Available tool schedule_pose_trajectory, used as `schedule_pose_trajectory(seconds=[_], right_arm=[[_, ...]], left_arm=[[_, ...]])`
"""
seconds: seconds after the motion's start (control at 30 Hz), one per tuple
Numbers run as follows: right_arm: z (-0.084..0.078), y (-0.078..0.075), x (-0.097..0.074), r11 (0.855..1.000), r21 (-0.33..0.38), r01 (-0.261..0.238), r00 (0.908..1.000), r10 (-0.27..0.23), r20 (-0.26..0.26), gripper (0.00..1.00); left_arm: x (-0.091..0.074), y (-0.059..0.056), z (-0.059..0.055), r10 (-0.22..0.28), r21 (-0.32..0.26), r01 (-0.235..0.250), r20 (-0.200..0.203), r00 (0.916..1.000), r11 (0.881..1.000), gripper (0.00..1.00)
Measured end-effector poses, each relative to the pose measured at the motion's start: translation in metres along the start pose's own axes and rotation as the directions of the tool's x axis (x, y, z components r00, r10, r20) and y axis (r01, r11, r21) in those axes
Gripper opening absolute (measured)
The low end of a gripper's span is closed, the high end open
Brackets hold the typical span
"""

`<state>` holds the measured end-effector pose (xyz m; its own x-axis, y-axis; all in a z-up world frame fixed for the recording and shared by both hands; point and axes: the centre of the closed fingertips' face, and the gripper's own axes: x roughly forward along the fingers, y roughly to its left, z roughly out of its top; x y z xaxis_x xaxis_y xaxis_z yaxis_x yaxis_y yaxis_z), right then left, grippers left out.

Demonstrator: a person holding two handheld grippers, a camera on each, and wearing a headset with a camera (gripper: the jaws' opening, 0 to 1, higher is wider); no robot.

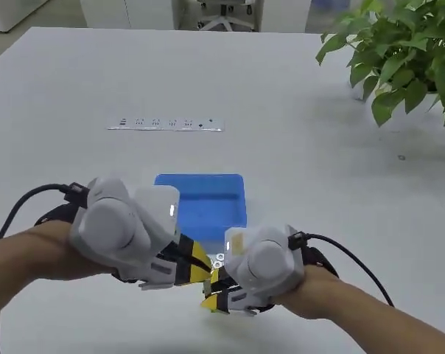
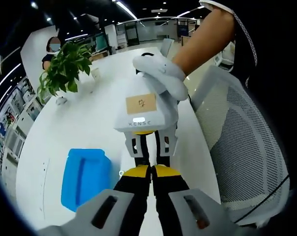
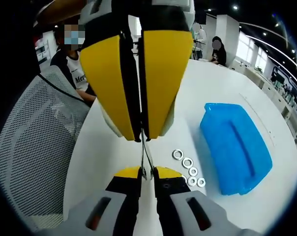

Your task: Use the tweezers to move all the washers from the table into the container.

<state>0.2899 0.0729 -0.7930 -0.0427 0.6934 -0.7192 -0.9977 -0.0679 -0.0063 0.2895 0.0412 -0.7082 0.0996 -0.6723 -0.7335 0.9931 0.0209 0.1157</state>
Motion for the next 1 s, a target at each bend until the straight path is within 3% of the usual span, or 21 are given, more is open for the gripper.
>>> schedule_pose_trajectory(seconds=[0.13, 0.43, 1.0], right_arm=[[0.0, 0.0, 0.0, 1.0, -0.001, 0.002, 1.0, -0.002, 0.003, 0.12], [0.002, -0.003, -0.001, 1.0, -0.003, 0.012, 0.9999, -0.012, 0.012, 0.12], [0.006, -0.023, -0.008, 0.998, 0.008, 0.057, 0.9977, -0.058, 0.034, 0.13]], left_arm=[[0.001, 0.0, 0.0, 0.003, -0.014, -0.002, 0.015, 0.9999, 1.0, 0.06], [-0.002, 0.002, -0.001, -0.002, -0.008, 0.002, 0.006, 1.0, 1.0, 0.06], [-0.007, 0.02, 0.002, 0.014, 0.007, -0.014, 0.009, 0.9999, 1.0, 0.06]])
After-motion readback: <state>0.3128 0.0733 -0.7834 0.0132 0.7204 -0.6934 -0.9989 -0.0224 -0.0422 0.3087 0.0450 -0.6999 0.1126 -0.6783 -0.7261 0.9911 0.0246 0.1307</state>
